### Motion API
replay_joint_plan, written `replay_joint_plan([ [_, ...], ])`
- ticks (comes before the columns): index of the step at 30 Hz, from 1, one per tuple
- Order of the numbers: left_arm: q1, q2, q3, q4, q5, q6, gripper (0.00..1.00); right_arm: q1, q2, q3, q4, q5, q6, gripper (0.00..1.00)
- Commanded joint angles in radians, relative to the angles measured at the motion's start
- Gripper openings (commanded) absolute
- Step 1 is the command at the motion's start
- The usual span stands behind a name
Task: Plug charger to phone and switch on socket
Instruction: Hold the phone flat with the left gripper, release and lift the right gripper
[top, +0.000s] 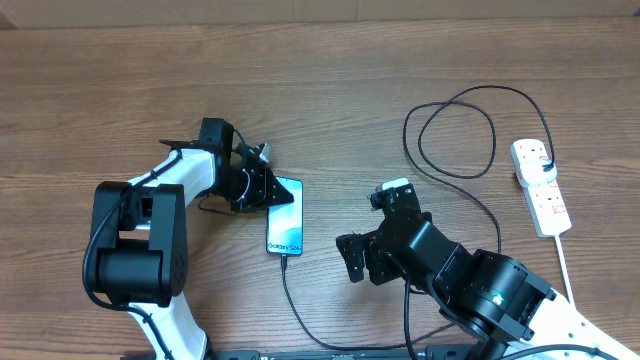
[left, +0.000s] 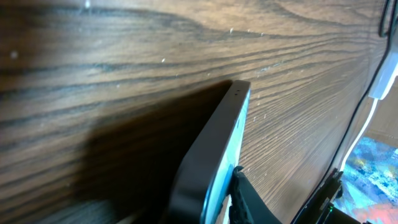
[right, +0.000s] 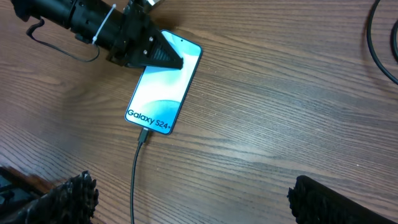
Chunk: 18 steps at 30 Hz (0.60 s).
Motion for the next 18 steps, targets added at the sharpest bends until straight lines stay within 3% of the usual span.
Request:
replay_joint_plan([
  [1, 0.002, -0.005, -0.016, -0.020, -0.098, -0.014, 0.18, -0.005, -0.004, 0.027, 0.006, 0.008, 0.005, 1.00],
  [5, 0.002, -0.004, -0.016, -0.023, -0.098, -0.014, 0.21, -0.005, -0.004, 0.027, 0.006, 0.008, 0.005, 1.00],
  [10, 0.002, -0.004, -0.016, -0.025, -0.099, -0.030, 0.37, -0.005, -0.004, 0.027, 0.006, 0.007, 0.005, 1.00],
  [18, 0.002, -0.004, -0.016, -0.027, -0.100, -0.030, 0.50, -0.005, -0.004, 0.027, 0.006, 0.008, 0.005, 1.00],
])
